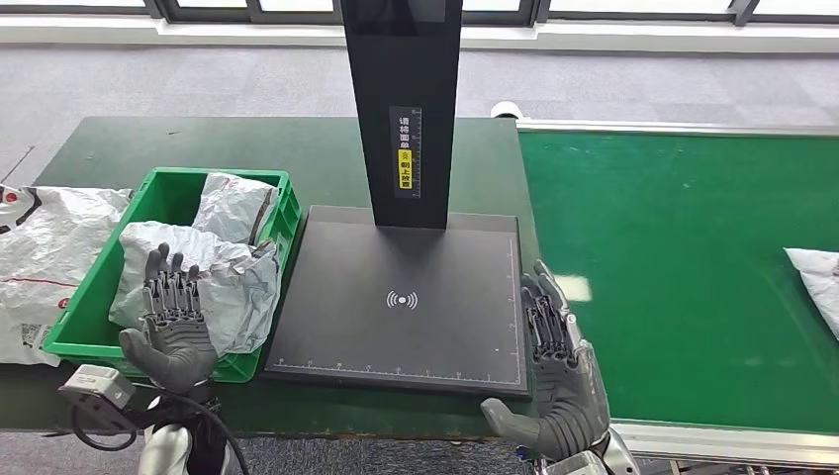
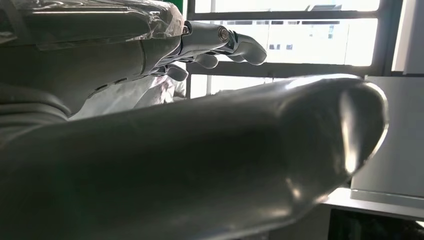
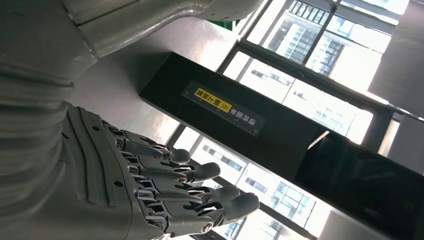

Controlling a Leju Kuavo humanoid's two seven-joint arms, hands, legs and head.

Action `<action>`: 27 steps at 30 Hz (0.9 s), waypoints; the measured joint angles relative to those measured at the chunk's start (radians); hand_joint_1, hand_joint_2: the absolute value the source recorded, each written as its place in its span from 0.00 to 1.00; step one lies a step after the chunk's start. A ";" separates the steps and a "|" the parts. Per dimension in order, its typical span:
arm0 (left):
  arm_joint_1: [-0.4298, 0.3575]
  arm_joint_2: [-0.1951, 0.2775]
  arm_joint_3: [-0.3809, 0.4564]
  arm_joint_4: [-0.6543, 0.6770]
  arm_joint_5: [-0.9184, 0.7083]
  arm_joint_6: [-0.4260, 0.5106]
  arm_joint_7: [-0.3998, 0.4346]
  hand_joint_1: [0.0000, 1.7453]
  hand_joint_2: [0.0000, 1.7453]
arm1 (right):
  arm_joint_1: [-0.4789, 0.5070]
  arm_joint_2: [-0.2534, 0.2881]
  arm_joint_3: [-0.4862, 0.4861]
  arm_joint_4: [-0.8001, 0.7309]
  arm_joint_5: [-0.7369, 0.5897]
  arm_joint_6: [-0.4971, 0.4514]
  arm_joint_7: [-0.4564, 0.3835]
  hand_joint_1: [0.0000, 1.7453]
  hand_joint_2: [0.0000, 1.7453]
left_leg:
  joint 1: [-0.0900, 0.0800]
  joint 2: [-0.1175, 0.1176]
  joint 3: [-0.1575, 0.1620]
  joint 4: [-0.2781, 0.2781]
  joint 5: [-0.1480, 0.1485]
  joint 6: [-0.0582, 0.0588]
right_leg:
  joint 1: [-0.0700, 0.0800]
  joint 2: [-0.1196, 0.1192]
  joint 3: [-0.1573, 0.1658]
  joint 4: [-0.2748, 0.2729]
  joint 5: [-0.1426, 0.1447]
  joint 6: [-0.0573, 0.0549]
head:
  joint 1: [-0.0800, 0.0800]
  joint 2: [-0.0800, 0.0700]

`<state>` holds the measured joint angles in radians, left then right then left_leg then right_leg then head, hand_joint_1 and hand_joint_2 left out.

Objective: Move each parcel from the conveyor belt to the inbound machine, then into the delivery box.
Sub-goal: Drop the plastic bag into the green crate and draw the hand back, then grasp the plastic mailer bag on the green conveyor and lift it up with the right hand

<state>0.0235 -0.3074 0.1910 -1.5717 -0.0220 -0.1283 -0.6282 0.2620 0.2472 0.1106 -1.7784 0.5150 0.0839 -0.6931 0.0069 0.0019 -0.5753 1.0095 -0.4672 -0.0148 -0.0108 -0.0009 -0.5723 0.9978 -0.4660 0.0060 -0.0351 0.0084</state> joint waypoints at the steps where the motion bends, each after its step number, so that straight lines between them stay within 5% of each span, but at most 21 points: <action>1: 0.000 0.000 -0.003 0.005 -0.001 -0.001 0.000 0.00 0.00 | 0.000 0.000 -0.001 0.000 0.000 0.000 0.000 0.00 1.00 | 0.000 0.000 0.000 0.000 0.000 0.000 | 0.000 0.000 0.000 0.000 0.000 0.000 | 0.000 0.000; 12: -0.026 0.006 -0.085 0.070 -0.262 0.003 -0.023 0.00 0.00 | 0.007 0.000 -0.009 0.000 -0.002 -0.001 -0.004 0.00 1.00 | 0.000 0.000 0.000 0.000 0.000 0.000 | 0.000 0.000 0.000 0.000 0.000 0.000 | 0.000 0.000; 27: -0.055 0.057 -0.168 0.145 -0.277 0.010 -0.070 0.00 0.00 | 0.024 -0.003 -0.016 0.000 -0.043 -0.030 -0.005 0.00 1.00 | 0.000 0.001 0.000 0.000 0.000 0.000 | 0.000 0.000 -0.001 0.000 0.000 0.000 | 0.000 0.000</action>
<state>-0.0318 -0.2505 0.0228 -1.4268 -0.2995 -0.1187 -0.6986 0.2865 0.2440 0.0942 -1.7781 0.4722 0.0544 -0.6977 0.0069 0.0029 -0.5755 1.0095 -0.4675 -0.0151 -0.0107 -0.0005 -0.5732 0.9977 -0.4662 0.0060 -0.0351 0.0084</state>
